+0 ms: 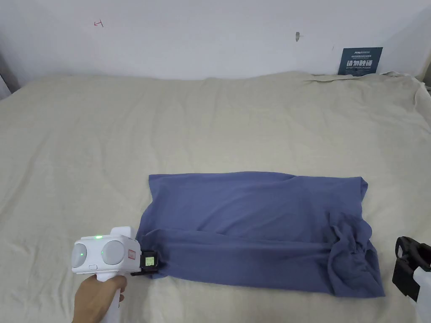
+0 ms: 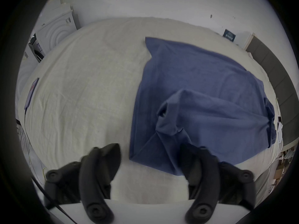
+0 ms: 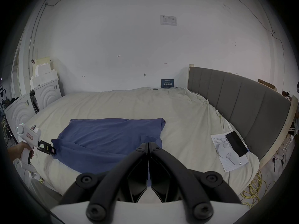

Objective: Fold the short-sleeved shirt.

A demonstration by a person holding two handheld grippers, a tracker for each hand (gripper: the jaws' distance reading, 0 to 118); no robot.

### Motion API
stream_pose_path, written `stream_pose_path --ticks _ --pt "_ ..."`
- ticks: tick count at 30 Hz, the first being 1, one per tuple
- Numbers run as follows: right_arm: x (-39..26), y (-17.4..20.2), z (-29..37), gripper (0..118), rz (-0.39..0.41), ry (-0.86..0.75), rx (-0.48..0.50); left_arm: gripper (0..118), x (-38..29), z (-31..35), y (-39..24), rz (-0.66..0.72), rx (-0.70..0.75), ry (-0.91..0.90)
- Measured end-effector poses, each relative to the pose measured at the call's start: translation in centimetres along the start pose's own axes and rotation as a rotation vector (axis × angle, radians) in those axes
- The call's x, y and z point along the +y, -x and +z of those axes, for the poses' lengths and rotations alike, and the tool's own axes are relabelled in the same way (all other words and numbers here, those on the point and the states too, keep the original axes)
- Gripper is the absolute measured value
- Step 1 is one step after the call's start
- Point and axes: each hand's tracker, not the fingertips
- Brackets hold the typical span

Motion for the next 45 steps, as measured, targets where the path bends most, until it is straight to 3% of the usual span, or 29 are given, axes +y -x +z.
stream_pose_path --ticks 2,3,5,7,12,14,16,17,24,25,26,28,39,45 --pt "-0.1 0.0 -0.2 0 -0.006 0.008 0.0 61 -0.4 0.0 -0.6 -0.029 0.015 -0.013" --pt "-0.2 0.0 -0.4 0 -0.006 0.015 -0.001 50 -0.4 0.2 -0.9 -0.052 0.022 -0.025" --pt "-0.5 -0.1 -0.9 0 -0.004 0.039 -0.005 11 -0.4 0.6 -0.9 -0.06 -0.007 -0.025" --pt "-1.2 -0.8 -2.2 0 -0.024 0.079 -0.003 6 -0.1 0.9 -1.1 -0.044 -0.094 -0.018" --pt "-4.1 -2.4 -7.0 3 -0.072 0.269 -0.033 5 0.3 2.6 -1.0 -0.063 -0.081 -0.052" --pt "-5.4 -2.9 -8.9 35 -0.098 0.346 -0.004 5 0.4 3.4 -0.9 -0.065 -0.092 -0.071" --pt "-6.5 -3.2 -10.8 82 -0.127 0.417 -0.004 5 0.6 4.0 -0.7 -0.068 -0.1 -0.078" --pt "-7.0 -3.2 -11.4 88 -0.147 0.417 -0.008 5 0.6 4.2 -0.6 -0.067 -0.106 -0.083" --pt "-8.6 -2.8 -14.8 87 -0.156 0.508 0.007 5 0.5 4.4 -0.5 -0.048 -0.119 -0.091" --pt "-8.6 -2.5 -14.9 80 -0.131 0.515 0.017 5 0.4 4.3 -0.4 -0.048 -0.119 -0.089" --pt "-8.5 -1.8 -14.2 63 -0.115 0.504 0.028 5 0.3 4.3 -0.3 -0.047 -0.119 -0.088" --pt "-8.5 -1.2 -13.6 8 -0.093 0.496 0.017 5 0.0 4.4 -0.3 -0.04 -0.12 -0.085" --pt "-6.9 -4.2 -8.2 7 -0.147 0.38 0.07 5 -2.4 5.0 2.5 0.067 -0.192 -0.079" --pt "-8.0 -5.7 -4.7 7 -0.221 0.371 0.101 5 -6.5 6.5 3.5 0.084 -0.23 -0.061"
